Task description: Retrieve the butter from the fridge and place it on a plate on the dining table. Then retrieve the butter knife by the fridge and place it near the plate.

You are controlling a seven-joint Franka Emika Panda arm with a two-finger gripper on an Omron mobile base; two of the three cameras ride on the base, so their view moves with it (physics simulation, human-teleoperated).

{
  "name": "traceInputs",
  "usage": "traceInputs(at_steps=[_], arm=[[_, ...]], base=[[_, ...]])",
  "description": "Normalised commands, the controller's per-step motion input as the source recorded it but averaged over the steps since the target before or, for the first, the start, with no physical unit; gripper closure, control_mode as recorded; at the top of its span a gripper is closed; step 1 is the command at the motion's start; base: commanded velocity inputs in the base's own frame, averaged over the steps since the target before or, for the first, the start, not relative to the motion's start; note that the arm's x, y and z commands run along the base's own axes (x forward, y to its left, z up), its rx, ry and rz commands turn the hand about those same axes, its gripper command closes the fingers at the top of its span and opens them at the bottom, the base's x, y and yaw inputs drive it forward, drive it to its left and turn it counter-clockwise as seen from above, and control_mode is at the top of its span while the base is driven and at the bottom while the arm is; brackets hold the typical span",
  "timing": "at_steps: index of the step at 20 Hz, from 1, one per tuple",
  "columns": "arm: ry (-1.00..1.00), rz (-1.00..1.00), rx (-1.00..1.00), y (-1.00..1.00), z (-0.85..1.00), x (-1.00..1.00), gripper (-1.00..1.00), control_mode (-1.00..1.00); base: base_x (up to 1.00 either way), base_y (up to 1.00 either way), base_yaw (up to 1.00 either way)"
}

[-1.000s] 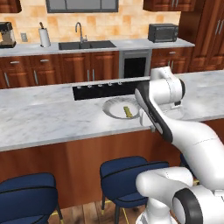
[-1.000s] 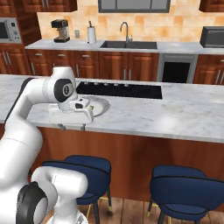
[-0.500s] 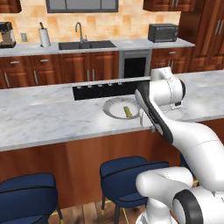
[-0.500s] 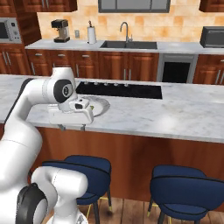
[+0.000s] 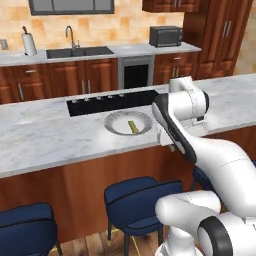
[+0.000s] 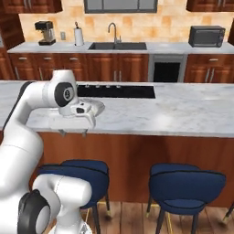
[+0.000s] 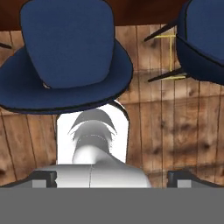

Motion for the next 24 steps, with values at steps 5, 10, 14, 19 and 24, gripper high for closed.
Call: traceInputs(at_steps=[5,10,14,19,24], arm=[[0.00,0.00,0.00,0.00,0.00,0.00,-1.00,1.00],[0.00,0.00,0.00,0.00,0.00,0.00,-1.00,1.00],[0.00,0.00,0.00,0.00,0.00,0.00,-1.00,1.00],[0.00,0.00,0.00,0.00,0.00,0.00,-1.00,1.00],[0.00,0.00,0.00,0.00,0.00,0.00,-1.00,1.00]], base=[[-0.71,0.01,-0.67],[-0.92,0.05,-0.40],[-0.36,-0.04,-0.35],[0.41,-0.66,-0.10],[0.46,-1.00,-0.03]])
